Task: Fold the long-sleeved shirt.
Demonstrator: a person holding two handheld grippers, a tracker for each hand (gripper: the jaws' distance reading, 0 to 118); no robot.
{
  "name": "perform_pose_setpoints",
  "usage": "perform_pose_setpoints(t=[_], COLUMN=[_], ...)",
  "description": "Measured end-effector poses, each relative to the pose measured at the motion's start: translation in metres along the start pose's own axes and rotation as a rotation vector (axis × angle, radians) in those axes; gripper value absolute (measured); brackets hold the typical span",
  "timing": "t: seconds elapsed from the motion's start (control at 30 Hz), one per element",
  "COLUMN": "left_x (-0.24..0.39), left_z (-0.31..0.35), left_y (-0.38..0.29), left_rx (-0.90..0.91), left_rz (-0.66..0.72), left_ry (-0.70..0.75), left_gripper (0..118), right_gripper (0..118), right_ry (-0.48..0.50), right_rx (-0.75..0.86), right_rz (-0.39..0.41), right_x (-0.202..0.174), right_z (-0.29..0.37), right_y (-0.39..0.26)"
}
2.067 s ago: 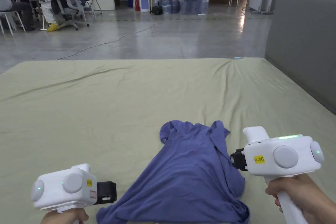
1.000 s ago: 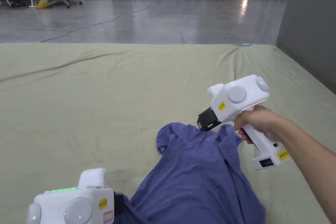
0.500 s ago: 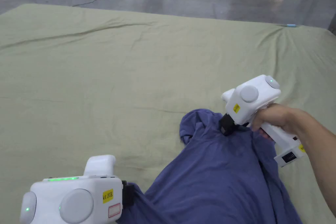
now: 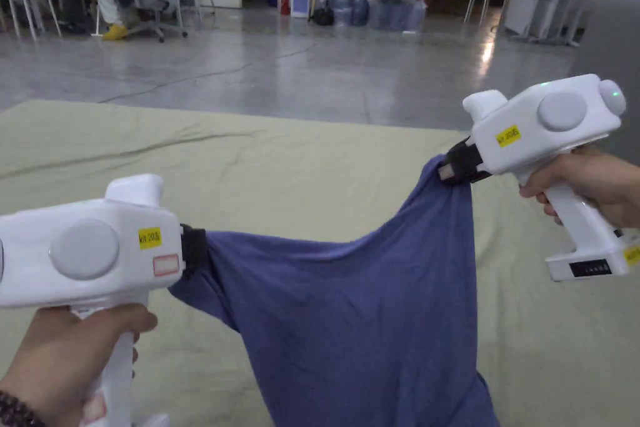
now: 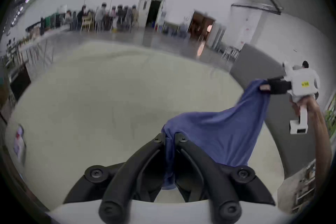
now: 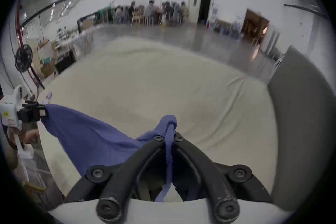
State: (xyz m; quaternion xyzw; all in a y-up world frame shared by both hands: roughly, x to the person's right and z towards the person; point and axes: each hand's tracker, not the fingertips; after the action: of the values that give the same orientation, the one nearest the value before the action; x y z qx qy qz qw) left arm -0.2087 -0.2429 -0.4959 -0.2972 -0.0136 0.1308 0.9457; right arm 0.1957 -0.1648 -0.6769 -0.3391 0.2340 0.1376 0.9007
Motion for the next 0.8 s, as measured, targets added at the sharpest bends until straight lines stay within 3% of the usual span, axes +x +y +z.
perform_pose_setpoints(t=[0.1,0.2,0.3,0.43,0.5,0.7,0.8], left_x=[0.023,0.042,0.055,0.069,0.075,0.085,0.082], left_z=[0.029,0.047,0.059,0.066,0.069,0.064,0.051], left_y=[0.069,0.139,0.206,0.268,0.283,0.286,0.268], left_rx=[0.132,0.225,0.301,0.339,0.344,0.352,0.330], left_rz=[-0.061,-0.085,-0.082,-0.105,-0.090,-0.077,-0.082], left_ry=[0.035,0.045,0.072,0.131,0.123,0.122,0.127], left_gripper=[0,0,0,0,0,0,0], right_gripper=[0,0,0,0,0,0,0], right_ry=[-0.113,-0.186,-0.225,-0.314,-0.280,-0.305,-0.306], right_rx=[0.102,0.230,0.323,0.384,0.421,0.443,0.411], right_rz=[-0.007,-0.087,-0.186,-0.211,-0.244,-0.289,-0.278], right_x=[0.011,0.026,0.038,0.046,0.048,0.055,0.056], right_z=[0.070,0.129,0.164,0.189,0.196,0.193,0.173], right_y=[0.040,0.076,0.105,0.136,0.146,0.150,0.133])
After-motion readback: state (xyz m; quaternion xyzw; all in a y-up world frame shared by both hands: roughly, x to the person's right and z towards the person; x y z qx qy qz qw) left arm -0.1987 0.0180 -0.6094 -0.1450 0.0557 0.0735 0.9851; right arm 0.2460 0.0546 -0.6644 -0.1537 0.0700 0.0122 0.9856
